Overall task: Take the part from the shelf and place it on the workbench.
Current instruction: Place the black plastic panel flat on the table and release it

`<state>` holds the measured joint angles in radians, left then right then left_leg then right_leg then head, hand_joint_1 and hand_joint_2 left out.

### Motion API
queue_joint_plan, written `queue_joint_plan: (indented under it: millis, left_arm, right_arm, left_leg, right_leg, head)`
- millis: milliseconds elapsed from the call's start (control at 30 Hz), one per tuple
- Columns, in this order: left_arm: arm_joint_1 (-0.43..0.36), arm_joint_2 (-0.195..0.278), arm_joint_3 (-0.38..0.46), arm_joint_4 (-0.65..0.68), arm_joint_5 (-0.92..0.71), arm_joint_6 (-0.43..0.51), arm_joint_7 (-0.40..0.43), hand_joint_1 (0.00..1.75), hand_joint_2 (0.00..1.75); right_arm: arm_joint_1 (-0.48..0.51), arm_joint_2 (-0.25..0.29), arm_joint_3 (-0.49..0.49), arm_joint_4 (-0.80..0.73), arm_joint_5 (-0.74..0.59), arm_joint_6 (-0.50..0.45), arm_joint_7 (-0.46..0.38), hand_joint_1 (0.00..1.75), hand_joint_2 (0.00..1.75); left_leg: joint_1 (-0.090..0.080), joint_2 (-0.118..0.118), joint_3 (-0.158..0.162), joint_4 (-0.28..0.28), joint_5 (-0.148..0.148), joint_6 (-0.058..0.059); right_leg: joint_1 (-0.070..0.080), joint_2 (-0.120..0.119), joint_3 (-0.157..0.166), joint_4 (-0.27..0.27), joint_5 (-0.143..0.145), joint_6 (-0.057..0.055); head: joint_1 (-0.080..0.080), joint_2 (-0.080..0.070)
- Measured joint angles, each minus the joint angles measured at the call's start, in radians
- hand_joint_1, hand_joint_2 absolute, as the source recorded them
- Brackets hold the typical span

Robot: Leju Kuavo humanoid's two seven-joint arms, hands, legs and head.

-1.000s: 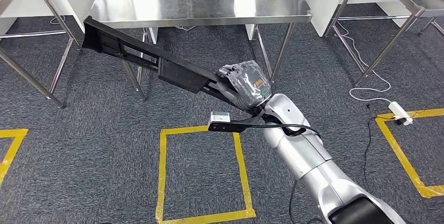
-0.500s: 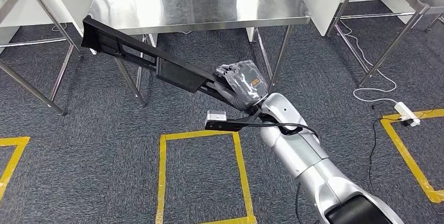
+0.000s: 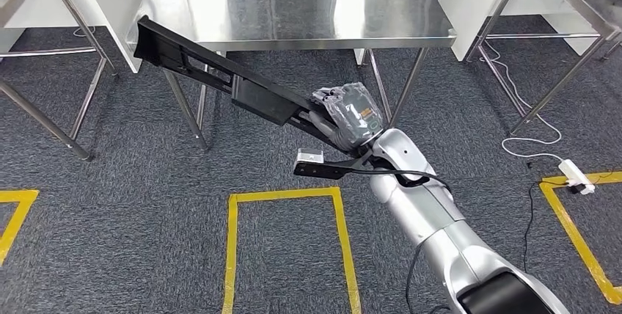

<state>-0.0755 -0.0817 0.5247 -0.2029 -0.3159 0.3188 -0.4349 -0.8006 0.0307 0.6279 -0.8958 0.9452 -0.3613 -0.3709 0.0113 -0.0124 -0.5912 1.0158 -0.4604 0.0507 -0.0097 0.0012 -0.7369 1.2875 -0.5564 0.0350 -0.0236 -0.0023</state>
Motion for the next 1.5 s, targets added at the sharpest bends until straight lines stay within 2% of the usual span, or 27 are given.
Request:
queue_joint_plan:
  millis: [33,100,167,233,300,333,367,433,467,500,533,600,633,733,800,867,967,1000,1033,1100,1133,1200,1267,1333,1367,1433,1500]
  left_arm:
    - [0.001,-0.001,0.000,0.000,0.000,0.000,0.000,0.00,1.75]
    - [0.001,-0.002,0.000,0.000,-0.001,0.000,0.000,0.00,1.75]
    - [0.000,-0.003,0.000,0.000,-0.004,0.000,0.000,0.00,1.75]
    - [0.000,-0.004,0.000,0.000,-0.008,0.000,0.000,0.00,1.75]
    - [0.002,-0.004,0.000,0.001,-0.009,-0.001,0.000,0.00,1.75]
    - [0.003,-0.003,0.000,0.001,-0.010,-0.001,0.000,0.00,1.75]
    - [0.003,-0.003,0.000,0.001,-0.011,-0.001,0.000,0.00,1.75]
    - [0.003,-0.002,0.000,0.001,-0.013,-0.001,0.000,0.00,1.75]
    - [0.003,-0.002,0.000,0.001,-0.014,-0.001,0.000,0.00,1.75]
    - [0.004,-0.001,0.000,0.001,-0.015,-0.001,0.000,0.00,1.75]
    - [0.004,-0.001,0.001,0.001,-0.016,0.000,0.000,0.00,1.75]
    - [0.004,0.000,0.001,0.001,-0.018,0.000,0.000,0.00,1.75]
    - [0.003,0.000,0.001,0.001,-0.019,0.000,0.000,0.00,1.75]
    - [0.003,0.000,0.003,0.001,-0.019,0.001,0.000,0.00,1.75]
    - [0.004,0.000,0.005,0.001,-0.018,0.003,-0.002,0.00,1.75]
    - [0.003,0.000,0.008,0.001,-0.018,0.004,-0.003,0.00,1.75]
    - [0.003,0.000,0.010,0.001,-0.018,0.005,-0.003,0.00,1.75]
    - [0.003,0.000,0.011,0.001,-0.018,0.005,-0.003,0.00,1.75]
    - [0.004,-0.001,0.012,0.001,-0.018,0.005,-0.004,0.00,1.75]
    - [0.005,-0.002,0.015,0.001,-0.018,0.004,-0.005,0.00,1.75]
    - [0.005,-0.002,0.015,0.001,-0.019,0.004,-0.005,0.00,1.75]
    - [0.004,-0.002,0.016,0.001,-0.021,0.002,-0.006,0.00,1.75]
    - [0.004,-0.002,0.016,0.001,-0.022,0.001,-0.006,0.00,1.75]
    - [0.005,-0.002,0.016,0.001,-0.023,0.001,-0.006,0.00,1.75]
    - [0.004,-0.002,0.016,0.001,-0.023,0.001,-0.006,0.00,1.75]
    - [0.004,-0.002,0.016,0.001,-0.025,0.000,-0.006,0.00,1.75]
    - [0.004,-0.002,0.016,0.001,-0.026,0.000,-0.006,0.00,1.75]
  right_arm:
    - [0.000,-0.001,0.000,0.003,0.002,0.000,0.002,1.75,1.75]
    - [-0.003,-0.005,-0.004,0.008,0.008,0.000,0.009,1.75,1.75]
    - [-0.011,-0.010,-0.013,0.015,0.014,-0.001,0.015,1.75,1.75]
    - [-0.017,-0.018,-0.028,0.022,0.019,-0.002,0.015,1.75,1.75]
    - [-0.018,-0.029,-0.047,0.029,0.022,-0.002,0.013,1.75,1.75]
    - [-0.019,-0.033,-0.053,0.033,0.022,-0.003,0.011,1.75,1.75]
    - [-0.019,-0.036,-0.057,0.036,0.023,-0.004,0.009,1.75,1.75]
    - [-0.017,-0.040,-0.063,0.043,0.027,-0.006,0.004,1.75,1.75]
    - [-0.014,-0.042,-0.065,0.046,0.029,-0.007,0.002,1.75,1.75]
    - [-0.011,-0.043,-0.067,0.050,0.033,-0.008,0.000,1.75,1.75]
    - [-0.008,-0.044,-0.069,0.053,0.037,-0.008,-0.001,1.75,1.75]
    - [-0.008,-0.045,-0.075,0.057,0.043,-0.008,-0.001,1.75,1.75]
    - [-0.010,-0.046,-0.077,0.059,0.043,-0.008,-0.001,1.75,1.75]
    - [-0.016,-0.047,-0.082,0.064,0.044,-0.007,-0.002,1.75,1.75]
    - [-0.019,-0.048,-0.085,0.066,0.046,-0.008,-0.003,1.75,1.75]
    - [-0.024,-0.049,-0.087,0.071,0.048,-0.009,-0.006,1.75,1.75]
    - [-0.024,-0.049,-0.088,0.081,0.049,-0.012,-0.007,1.75,1.75]
    - [-0.021,-0.049,-0.088,0.085,0.049,-0.012,-0.007,1.75,1.75]
    - [-0.019,-0.049,-0.089,0.087,0.049,-0.012,-0.007,1.75,1.75]
    - [-0.018,-0.053,-0.094,0.091,0.047,-0.012,-0.007,1.75,1.75]
    - [-0.019,-0.055,-0.098,0.091,0.044,-0.013,-0.007,1.75,1.75]
    - [-0.021,-0.060,-0.106,0.092,0.037,-0.013,-0.006,1.75,1.75]
    - [-0.022,-0.065,-0.113,0.093,0.034,-0.014,-0.006,1.75,1.75]
    - [-0.023,-0.070,-0.120,0.093,0.033,-0.014,-0.007,1.75,1.75]
    - [-0.025,-0.071,-0.122,0.093,0.032,-0.015,-0.007,1.75,1.75]
    - [-0.026,-0.072,-0.125,0.093,0.031,-0.015,-0.007,1.75,1.75]
    - [-0.022,-0.072,-0.126,0.093,0.031,-0.015,-0.007,1.75,1.75]
  left_leg:
    - [-0.003,-0.002,0.008,0.000,-0.006,0.000]
    - [-0.008,-0.003,0.026,0.000,-0.019,-0.003]
    - [-0.010,-0.004,0.037,-0.002,-0.031,-0.011]
    - [-0.010,-0.005,0.042,0.004,-0.031,-0.022]
    - [-0.008,-0.002,0.042,0.031,-0.036,-0.032]
    - [-0.006,0.000,0.032,0.055,-0.051,-0.037]
    - [-0.003,0.004,0.012,0.091,-0.072,-0.042]
    - [0.002,0.009,-0.053,0.181,-0.114,-0.050]
    - [0.002,0.009,-0.082,0.210,-0.120,-0.052]
    - [0.002,0.009,-0.097,0.209,-0.105,-0.052]
    - [0.002,0.009,-0.094,0.175,-0.071,-0.050]
    - [-0.002,0.009,-0.059,0.069,0.008,-0.041]
    - [-0.006,0.010,-0.044,0.028,0.025,-0.035]
    - [-0.019,0.009,-0.029,-0.005,0.023,-0.011]
    - [-0.015,0.009,-0.014,-0.013,0.024,0.001]
    - [-0.010,0.008,0.001,-0.017,0.021,0.010]
    - [-0.009,0.006,0.011,-0.017,0.009,0.014]
    - [-0.009,0.004,0.016,-0.017,0.003,0.013]
    - [-0.008,0.003,0.024,-0.017,-0.003,0.010]
    - [-0.006,0.000,0.042,-0.017,-0.018,0.003]
    - [-0.007,-0.001,0.051,-0.016,-0.026,-0.003]
    - [-0.009,0.000,0.061,-0.017,-0.039,-0.015]
    - [-0.009,0.002,0.067,-0.013,-0.044,-0.026]
    - [-0.004,0.004,0.057,0.022,-0.056,-0.035]
    - [-0.001,0.005,0.036,0.063,-0.071,-0.040]
    - [0.002,0.006,-0.038,0.185,-0.115,-0.049]
    - [0.002,0.007,-0.110,0.266,-0.140,-0.055]
  right_leg:
    - [0.003,0.000,0.008,-0.041,0.028,0.003]
    - [0.010,0.000,0.055,-0.183,0.104,0.001]
    - [0.020,-0.001,0.089,-0.270,0.133,-0.019]
    - [0.021,0.001,0.105,-0.286,0.131,-0.045]
    - [0.011,0.002,0.129,-0.295,0.135,-0.058]
    - [0.008,0.002,0.144,-0.295,0.132,-0.061]
    - [0.009,0.002,0.150,-0.295,0.127,-0.063]
    - [0.012,0.005,0.158,-0.294,0.117,-0.066]
    - [0.014,0.006,0.161,-0.293,0.112,-0.067]
    - [0.016,0.009,0.165,-0.291,0.106,-0.067]
    - [0.017,0.010,0.171,-0.289,0.099,-0.066]
    - [0.017,0.011,0.187,-0.290,0.086,-0.062]
    - [0.017,0.011,0.193,-0.292,0.082,-0.058]
    - [0.019,0.010,0.204,-0.293,0.077,-0.041]
    - [0.020,0.010,0.200,-0.275,0.069,-0.030]
    - [0.016,0.009,0.158,-0.202,0.041,-0.027]
    - [0.008,0.009,0.038,-0.021,-0.003,-0.022]
    - [0.005,0.009,0.013,-0.003,0.002,-0.015]
    - [0.002,0.008,0.008,-0.023,0.022,-0.005]
    - [-0.003,0.003,0.043,-0.151,0.101,0.012]
    - [-0.002,0.000,0.062,-0.217,0.131,0.012]
    - [0.005,-0.004,0.087,-0.286,0.155,-0.005]
    - [0.006,-0.002,0.101,-0.291,0.152,-0.027]
    - [0.001,0.000,0.118,-0.295,0.150,-0.041]
    - [-0.001,0.001,0.127,-0.296,0.146,-0.048]
    - [0.002,0.003,0.139,-0.296,0.135,-0.061]
    - [0.004,0.006,0.153,-0.296,0.122,-0.065]
  head:
    - [0.000,0.000]
    - [0.000,0.000]
    - [0.000,0.000]
    - [0.000,0.000]
    - [-0.001,0.000]
    - [-0.002,0.000]
    - [-0.004,0.000]
    - [-0.007,0.000]
    - [-0.007,0.000]
    - [-0.007,0.000]
    - [-0.007,0.000]
    - [-0.005,0.000]
    - [-0.005,0.000]
    - [-0.004,0.000]
    - [-0.004,0.000]
    - [-0.001,0.000]
    - [0.000,0.000]
    - [0.000,0.000]
    - [0.001,0.000]
    - [0.002,0.000]
    - [0.002,0.000]
    - [0.002,0.000]
    - [0.002,0.000]
    - [0.001,0.000]
    - [0.000,0.000]
    - [0.000,0.000]
    - [0.000,0.000]
